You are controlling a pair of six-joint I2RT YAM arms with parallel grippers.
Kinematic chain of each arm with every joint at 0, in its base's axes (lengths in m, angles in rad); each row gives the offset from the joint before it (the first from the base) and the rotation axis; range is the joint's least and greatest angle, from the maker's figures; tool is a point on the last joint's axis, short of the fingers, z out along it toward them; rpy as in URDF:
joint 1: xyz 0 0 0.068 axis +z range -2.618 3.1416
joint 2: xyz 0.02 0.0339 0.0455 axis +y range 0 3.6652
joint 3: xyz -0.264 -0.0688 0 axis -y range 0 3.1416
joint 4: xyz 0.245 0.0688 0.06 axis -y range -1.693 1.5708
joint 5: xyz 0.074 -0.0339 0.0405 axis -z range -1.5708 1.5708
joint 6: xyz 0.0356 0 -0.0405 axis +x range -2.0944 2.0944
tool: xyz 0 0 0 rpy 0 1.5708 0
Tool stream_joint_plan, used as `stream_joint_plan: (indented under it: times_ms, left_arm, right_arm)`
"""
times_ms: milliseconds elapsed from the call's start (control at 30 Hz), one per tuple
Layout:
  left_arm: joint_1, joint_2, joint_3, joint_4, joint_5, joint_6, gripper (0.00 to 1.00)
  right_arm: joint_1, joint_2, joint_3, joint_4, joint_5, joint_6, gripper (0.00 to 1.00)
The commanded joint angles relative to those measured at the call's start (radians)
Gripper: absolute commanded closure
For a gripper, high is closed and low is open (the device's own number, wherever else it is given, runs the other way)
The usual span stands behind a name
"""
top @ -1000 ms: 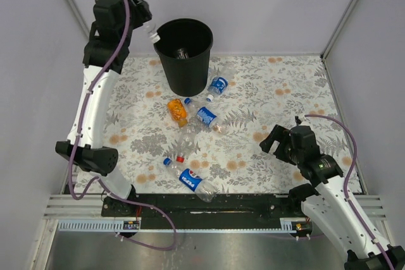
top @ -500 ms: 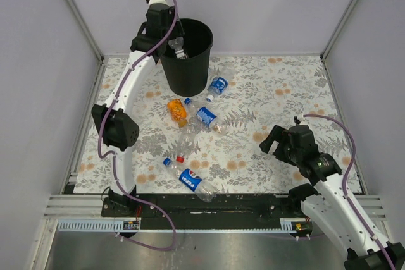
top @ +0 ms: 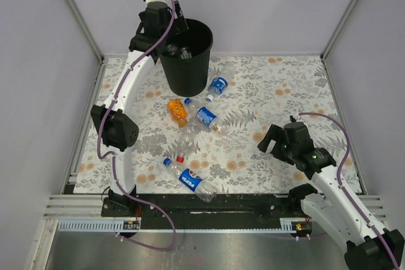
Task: Put the plastic bottles in the bin
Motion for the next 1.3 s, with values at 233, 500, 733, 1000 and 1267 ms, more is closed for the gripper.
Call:
stream_joint_plan:
  times_ms: [233, 500, 733, 1000, 1267]
  left_arm:
    - [0.002, -0.551, -0.587, -0.072, -0.053, -0.182, 0.01]
    - [-0.035, -0.694, -1.051, -0.064, 0.128, -0.262, 0.01]
    - [-0.060, -0.554, -1.162, 0.036, 0.239, -0.236, 0.01]
    - [-0.060, -0.389, -1.147, 0.092, 0.177, -0.279, 0.05]
    - [-0.061, -0.280, -1.095, 0.123, 0.102, -0.298, 0.13]
  right_arm:
    - [0.006, -0.117, -0.029, 0.030, -0.058, 0.023, 0.01]
    - [0.006, -0.152, -0.026, 0.007, -0.088, 0.003, 0.01]
    - [0.006, -0.175, -0.047, -0.004, -0.102, 0.016, 0.01]
    - [0.006, -0.281, -0.069, -0.082, -0.059, 0.032, 0.01]
    - [0.007, -0.240, -0.070, -0.072, -0.073, 0.022, 0.01]
